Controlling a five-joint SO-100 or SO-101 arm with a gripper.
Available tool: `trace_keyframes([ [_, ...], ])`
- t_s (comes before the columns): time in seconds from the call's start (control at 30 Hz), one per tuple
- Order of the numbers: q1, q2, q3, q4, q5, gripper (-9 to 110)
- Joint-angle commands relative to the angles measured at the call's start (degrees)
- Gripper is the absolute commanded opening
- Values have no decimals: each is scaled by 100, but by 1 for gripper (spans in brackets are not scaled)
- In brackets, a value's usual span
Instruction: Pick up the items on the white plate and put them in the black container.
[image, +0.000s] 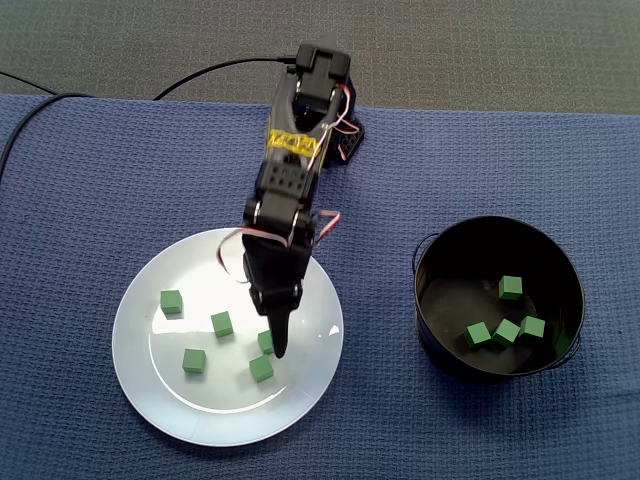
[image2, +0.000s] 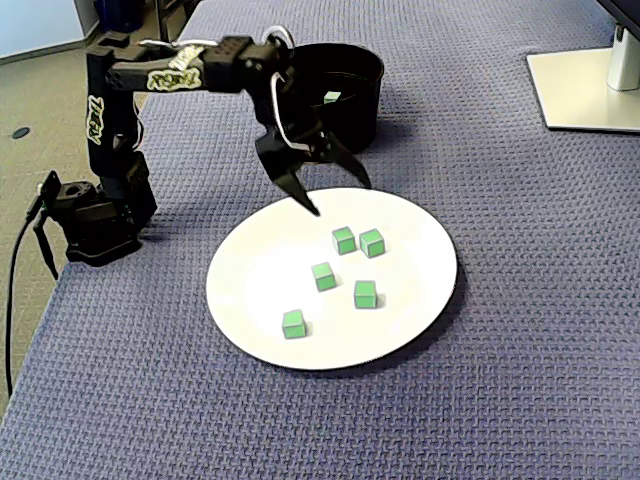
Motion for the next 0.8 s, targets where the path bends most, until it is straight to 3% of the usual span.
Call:
trace_keyframes([
  [0.0,-44,-211,-352,-79,-185,27],
  [0.77,211,-967,-483,-272,-1011,24],
])
